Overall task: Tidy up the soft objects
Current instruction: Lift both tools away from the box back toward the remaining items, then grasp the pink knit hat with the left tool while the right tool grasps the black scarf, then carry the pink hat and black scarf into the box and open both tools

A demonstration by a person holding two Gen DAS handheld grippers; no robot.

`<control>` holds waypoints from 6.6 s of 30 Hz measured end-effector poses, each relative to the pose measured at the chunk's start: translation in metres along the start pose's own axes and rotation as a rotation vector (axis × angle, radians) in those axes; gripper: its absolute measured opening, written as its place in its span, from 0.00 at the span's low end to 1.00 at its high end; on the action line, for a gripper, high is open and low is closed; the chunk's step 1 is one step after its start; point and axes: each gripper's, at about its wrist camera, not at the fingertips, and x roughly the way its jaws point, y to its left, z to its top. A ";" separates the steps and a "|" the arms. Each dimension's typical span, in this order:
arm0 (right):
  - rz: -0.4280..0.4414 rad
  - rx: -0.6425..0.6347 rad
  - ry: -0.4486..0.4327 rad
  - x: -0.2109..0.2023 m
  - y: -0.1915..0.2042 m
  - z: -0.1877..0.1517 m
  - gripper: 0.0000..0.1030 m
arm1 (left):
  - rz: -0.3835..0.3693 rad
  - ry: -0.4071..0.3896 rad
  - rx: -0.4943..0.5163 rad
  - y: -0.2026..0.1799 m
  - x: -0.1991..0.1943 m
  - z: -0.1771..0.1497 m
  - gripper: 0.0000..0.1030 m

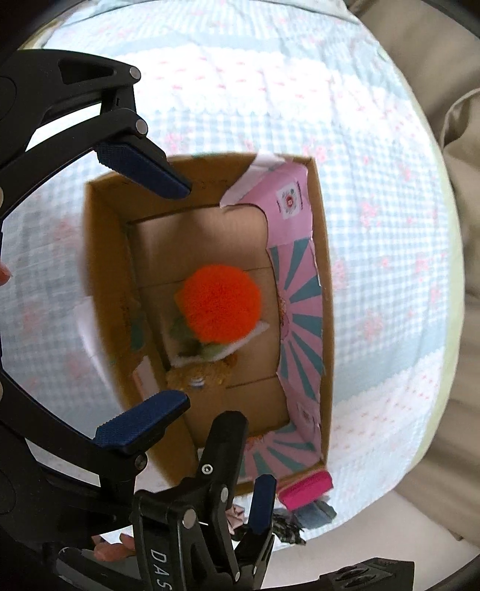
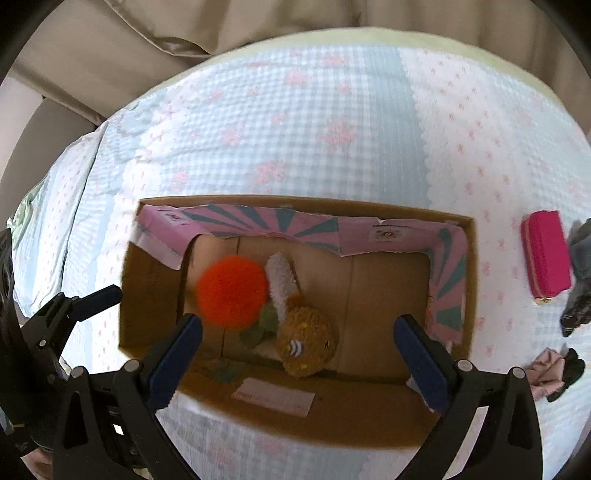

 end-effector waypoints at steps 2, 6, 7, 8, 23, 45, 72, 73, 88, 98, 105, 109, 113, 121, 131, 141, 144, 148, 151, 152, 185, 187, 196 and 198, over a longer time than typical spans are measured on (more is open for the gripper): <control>-0.007 -0.005 -0.023 -0.015 0.004 -0.004 1.00 | 0.001 -0.019 -0.005 -0.001 -0.015 -0.004 1.00; -0.033 -0.013 -0.090 -0.052 0.013 -0.015 1.00 | -0.001 -0.068 -0.025 -0.001 -0.050 -0.018 1.00; -0.044 -0.015 -0.109 -0.061 0.014 -0.018 1.00 | 0.002 -0.083 -0.030 -0.002 -0.061 -0.021 1.00; -0.055 -0.021 -0.130 -0.071 0.017 -0.020 1.00 | 0.004 -0.094 -0.033 -0.002 -0.067 -0.022 1.00; -0.202 0.036 -0.386 -0.223 0.018 -0.095 1.00 | -0.015 -0.345 -0.070 -0.047 -0.199 -0.058 1.00; -0.260 0.115 -0.475 -0.301 -0.161 -0.188 1.00 | -0.136 -0.406 -0.005 -0.226 -0.211 -0.059 1.00; -0.204 -0.135 -0.376 -0.191 -0.323 -0.119 0.98 | -0.177 -0.121 0.020 -0.373 0.021 -0.049 0.99; -0.206 -0.144 -0.367 -0.183 -0.325 -0.117 0.96 | -0.177 -0.107 0.024 -0.374 0.032 -0.048 0.99; -0.188 -0.150 -0.256 -0.069 -0.341 -0.083 0.79 | -0.168 0.026 0.086 -0.390 0.148 -0.041 0.80; -0.168 -0.095 -0.240 -0.035 -0.346 -0.065 0.64 | -0.123 0.023 0.124 -0.393 0.166 -0.034 0.55; -0.170 -0.044 -0.224 -0.028 -0.357 -0.062 0.45 | -0.118 0.022 0.151 -0.399 0.163 -0.030 0.35; -0.165 -0.034 -0.227 -0.033 -0.356 -0.065 0.40 | -0.126 0.013 0.136 -0.399 0.159 -0.027 0.35; -0.161 -0.028 -0.224 -0.037 -0.355 -0.067 0.36 | -0.132 -0.002 0.122 -0.392 0.151 -0.018 0.35; -0.156 -0.024 -0.246 -0.057 -0.351 -0.070 0.35 | -0.128 -0.046 0.102 -0.378 0.127 -0.001 0.34; -0.163 -0.029 -0.312 -0.102 -0.338 -0.081 0.35 | -0.132 -0.116 0.066 -0.371 0.081 -0.003 0.34; -0.163 -0.033 -0.390 -0.191 -0.303 -0.103 0.35 | -0.143 -0.236 -0.001 -0.373 -0.003 0.007 0.34; -0.150 -0.038 -0.406 -0.218 -0.286 -0.107 0.35 | -0.133 -0.273 -0.021 -0.366 -0.041 0.009 0.34; -0.128 -0.046 -0.430 -0.249 -0.257 -0.110 0.35 | -0.122 -0.323 -0.053 -0.347 -0.094 0.009 0.34; -0.113 -0.068 -0.450 -0.267 -0.228 -0.111 0.35 | -0.104 -0.363 -0.066 -0.326 -0.128 0.008 0.34; -0.109 -0.072 -0.455 -0.269 -0.221 -0.111 0.35 | -0.099 -0.374 -0.069 -0.319 -0.136 0.007 0.34; -0.093 0.018 -0.192 -0.097 0.014 -0.039 0.35 | -0.082 -0.189 -0.175 0.023 -0.083 0.004 0.34; -0.091 0.027 -0.163 -0.083 0.014 -0.030 0.35 | -0.076 -0.162 -0.189 0.028 -0.068 0.007 0.34; -0.082 0.118 0.008 -0.011 -0.017 0.004 0.35 | -0.059 -0.020 -0.192 0.032 0.004 0.028 0.34; -0.082 0.133 0.052 0.008 -0.024 0.006 0.35 | -0.055 0.008 -0.189 0.032 0.019 0.030 0.34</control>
